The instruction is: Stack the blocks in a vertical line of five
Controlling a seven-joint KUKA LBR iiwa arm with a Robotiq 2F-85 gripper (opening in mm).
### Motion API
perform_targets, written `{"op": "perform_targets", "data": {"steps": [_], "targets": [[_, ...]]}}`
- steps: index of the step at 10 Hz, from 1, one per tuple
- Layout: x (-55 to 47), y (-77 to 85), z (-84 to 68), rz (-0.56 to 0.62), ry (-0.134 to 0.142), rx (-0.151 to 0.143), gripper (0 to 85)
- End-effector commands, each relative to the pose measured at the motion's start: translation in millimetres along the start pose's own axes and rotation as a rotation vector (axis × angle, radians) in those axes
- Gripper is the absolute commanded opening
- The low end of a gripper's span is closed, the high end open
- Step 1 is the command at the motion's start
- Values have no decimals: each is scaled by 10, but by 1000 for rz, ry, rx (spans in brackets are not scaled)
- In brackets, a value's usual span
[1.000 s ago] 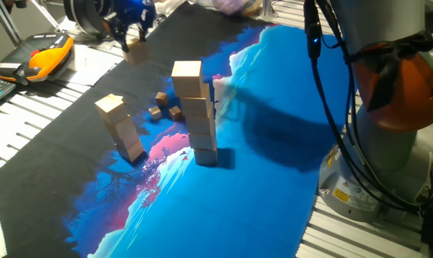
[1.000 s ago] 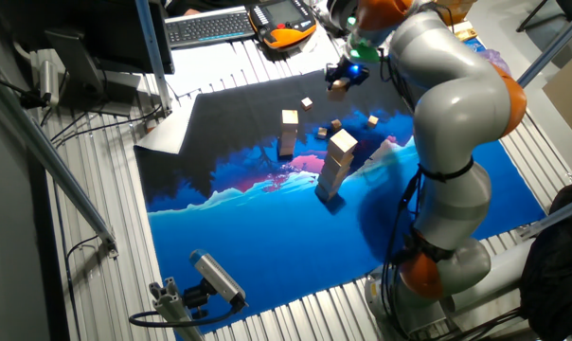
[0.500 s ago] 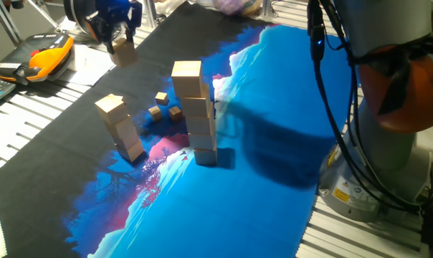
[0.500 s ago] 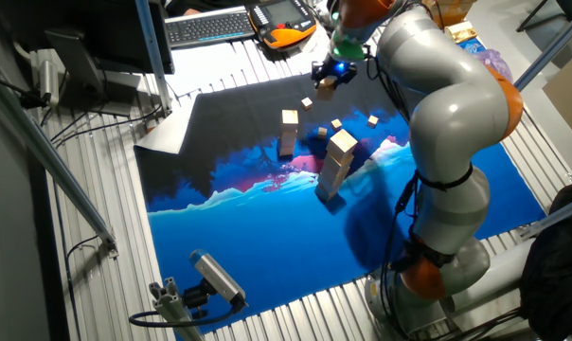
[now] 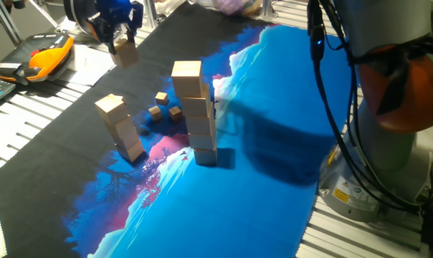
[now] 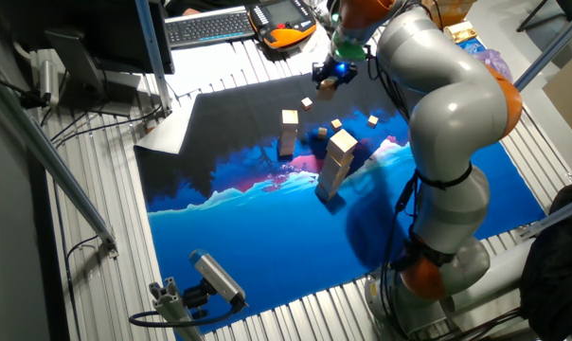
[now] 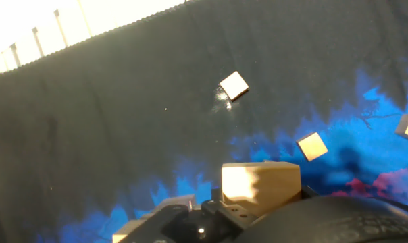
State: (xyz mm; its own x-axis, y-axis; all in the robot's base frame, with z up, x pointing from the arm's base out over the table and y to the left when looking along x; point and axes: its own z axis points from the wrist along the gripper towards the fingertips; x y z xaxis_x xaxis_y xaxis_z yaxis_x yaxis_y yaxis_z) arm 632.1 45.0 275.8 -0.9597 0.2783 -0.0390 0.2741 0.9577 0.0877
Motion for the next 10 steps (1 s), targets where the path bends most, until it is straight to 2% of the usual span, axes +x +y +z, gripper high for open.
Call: {"op": "perform_targets", "data": {"steps": [1,2,3,5,6,7,10], "targets": [[0,-1,-1,-23,-11,2,0],[0,-1,-1,-64,-17,-12,0],[0,-1,-1,-90,-6,-33,0],[0,-1,-1,-109,-1,-43,0],[7,60,-38,-89,0,-38,0],[26,199,-125,-62,11,-30,0],[149,606,-359,-21,16,28,0]]}}
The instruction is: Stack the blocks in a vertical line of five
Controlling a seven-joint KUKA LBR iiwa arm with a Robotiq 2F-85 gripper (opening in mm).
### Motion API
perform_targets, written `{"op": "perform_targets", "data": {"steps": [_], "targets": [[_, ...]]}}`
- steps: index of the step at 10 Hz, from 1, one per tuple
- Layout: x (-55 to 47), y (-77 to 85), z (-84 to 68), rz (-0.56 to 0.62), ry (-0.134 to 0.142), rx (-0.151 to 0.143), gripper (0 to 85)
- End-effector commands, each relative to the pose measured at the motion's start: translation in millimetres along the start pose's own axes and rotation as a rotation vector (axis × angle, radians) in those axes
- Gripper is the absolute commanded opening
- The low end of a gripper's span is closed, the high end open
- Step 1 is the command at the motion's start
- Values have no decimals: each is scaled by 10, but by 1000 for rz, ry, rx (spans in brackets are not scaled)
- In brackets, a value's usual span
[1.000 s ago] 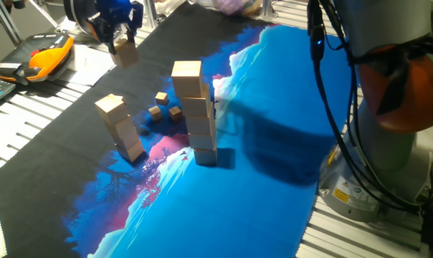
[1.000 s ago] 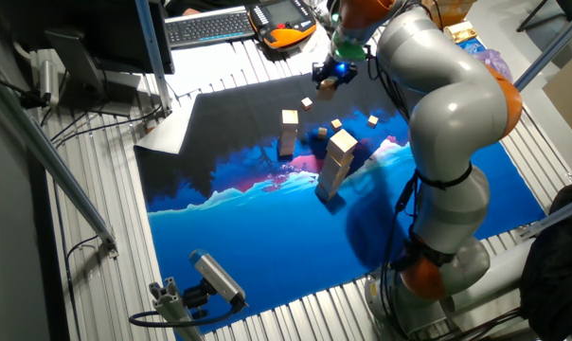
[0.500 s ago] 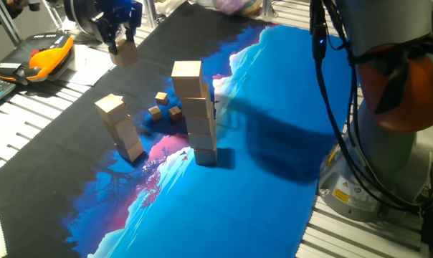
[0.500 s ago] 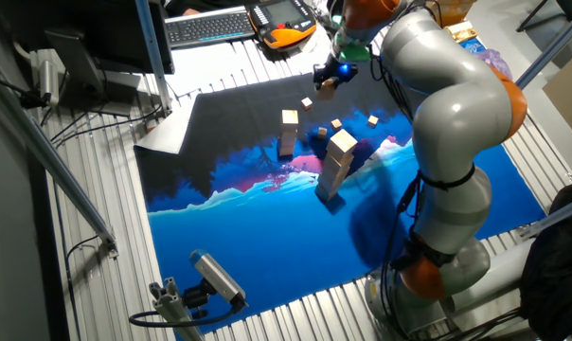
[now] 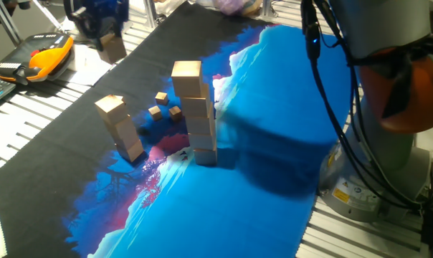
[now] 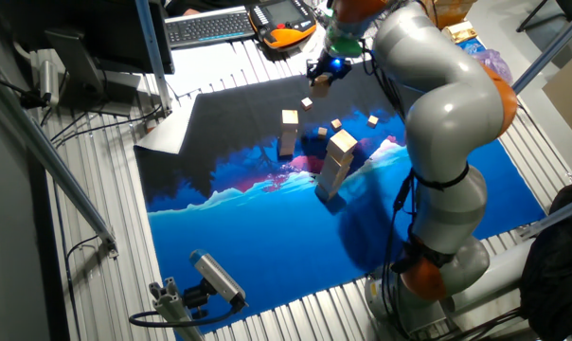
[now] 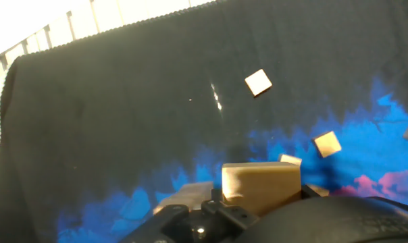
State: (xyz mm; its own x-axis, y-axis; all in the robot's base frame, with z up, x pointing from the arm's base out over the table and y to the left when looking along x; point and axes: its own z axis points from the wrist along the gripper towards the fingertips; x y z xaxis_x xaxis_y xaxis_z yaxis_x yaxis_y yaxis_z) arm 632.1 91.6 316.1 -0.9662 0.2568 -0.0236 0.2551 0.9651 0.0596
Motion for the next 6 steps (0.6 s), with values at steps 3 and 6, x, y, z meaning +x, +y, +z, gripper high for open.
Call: {"op": "perform_targets", "data": {"steps": [3,6], "targets": [[183,297,-33,24,9,34,0],[324,349,46,41,0,38,0]]}}
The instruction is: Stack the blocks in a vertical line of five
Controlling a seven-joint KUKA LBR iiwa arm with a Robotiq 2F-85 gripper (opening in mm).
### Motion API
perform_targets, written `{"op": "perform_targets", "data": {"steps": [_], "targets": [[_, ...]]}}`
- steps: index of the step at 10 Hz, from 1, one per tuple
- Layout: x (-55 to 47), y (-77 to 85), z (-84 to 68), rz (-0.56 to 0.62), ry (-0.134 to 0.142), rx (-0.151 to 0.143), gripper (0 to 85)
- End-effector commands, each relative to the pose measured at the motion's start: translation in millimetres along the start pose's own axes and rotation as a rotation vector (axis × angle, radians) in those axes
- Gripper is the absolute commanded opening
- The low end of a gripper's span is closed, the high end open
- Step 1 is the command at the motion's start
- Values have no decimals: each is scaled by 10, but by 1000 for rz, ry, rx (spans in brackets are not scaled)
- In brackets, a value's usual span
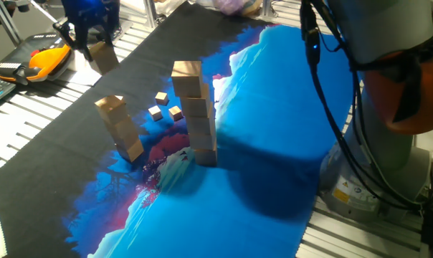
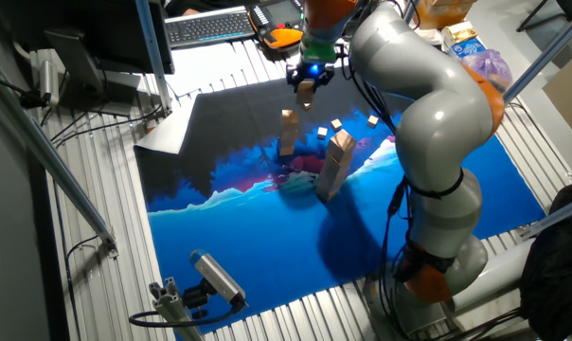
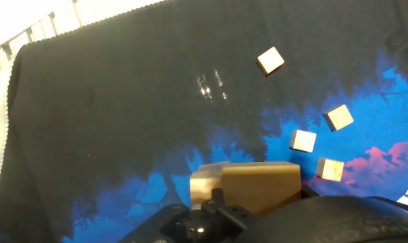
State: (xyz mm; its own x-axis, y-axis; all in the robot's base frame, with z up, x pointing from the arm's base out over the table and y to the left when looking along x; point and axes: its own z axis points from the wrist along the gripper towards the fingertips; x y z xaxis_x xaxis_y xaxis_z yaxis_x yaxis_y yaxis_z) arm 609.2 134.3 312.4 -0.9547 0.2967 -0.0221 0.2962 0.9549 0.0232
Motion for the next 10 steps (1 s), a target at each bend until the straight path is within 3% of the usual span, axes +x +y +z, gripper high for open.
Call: {"op": "perform_targets", "data": {"steps": [1,6,10], "targets": [[38,9,37,5,-3,-1,0],[133,107,224,32,-25,-16,0],[157,141,227,43,-15,-16,0]]}}
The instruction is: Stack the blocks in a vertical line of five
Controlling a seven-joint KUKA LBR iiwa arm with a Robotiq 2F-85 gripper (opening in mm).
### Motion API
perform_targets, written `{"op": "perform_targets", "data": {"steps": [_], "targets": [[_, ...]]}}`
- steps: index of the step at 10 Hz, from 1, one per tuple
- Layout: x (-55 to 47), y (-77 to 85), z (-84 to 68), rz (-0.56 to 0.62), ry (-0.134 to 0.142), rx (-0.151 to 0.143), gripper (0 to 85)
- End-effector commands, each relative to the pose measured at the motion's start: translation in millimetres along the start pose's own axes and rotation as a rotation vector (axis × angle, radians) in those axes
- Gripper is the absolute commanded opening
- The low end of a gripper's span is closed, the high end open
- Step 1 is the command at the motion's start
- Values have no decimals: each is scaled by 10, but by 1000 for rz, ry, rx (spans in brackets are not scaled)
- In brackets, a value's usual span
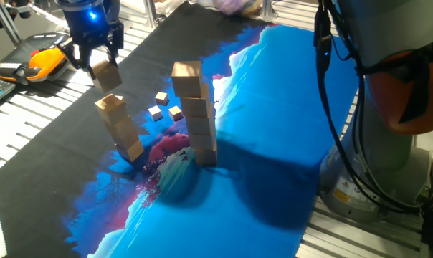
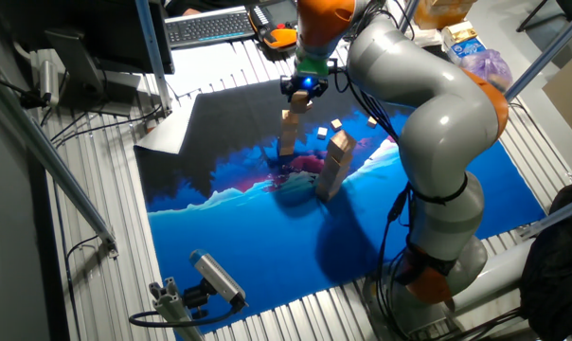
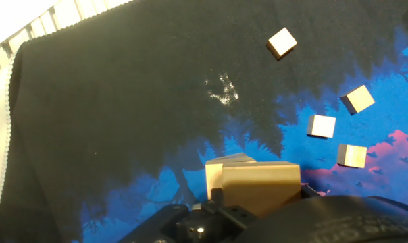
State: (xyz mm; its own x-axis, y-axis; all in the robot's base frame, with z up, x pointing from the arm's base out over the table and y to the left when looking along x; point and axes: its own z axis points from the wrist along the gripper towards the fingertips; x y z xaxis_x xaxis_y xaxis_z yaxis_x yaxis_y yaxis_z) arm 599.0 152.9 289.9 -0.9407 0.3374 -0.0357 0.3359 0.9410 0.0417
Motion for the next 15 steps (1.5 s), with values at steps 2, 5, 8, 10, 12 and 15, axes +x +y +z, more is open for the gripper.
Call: {"op": "perform_targets", "data": {"steps": [2,5,8,10,12,15], "targets": [[-1,-1,3,9,-5,4,0],[20,18,42,24,-15,-21,0],[39,34,68,32,-23,-13,0],[64,39,150,42,-35,-16,0],[65,47,203,51,-40,-17,0],[68,54,245,75,-45,-15,0]]}}
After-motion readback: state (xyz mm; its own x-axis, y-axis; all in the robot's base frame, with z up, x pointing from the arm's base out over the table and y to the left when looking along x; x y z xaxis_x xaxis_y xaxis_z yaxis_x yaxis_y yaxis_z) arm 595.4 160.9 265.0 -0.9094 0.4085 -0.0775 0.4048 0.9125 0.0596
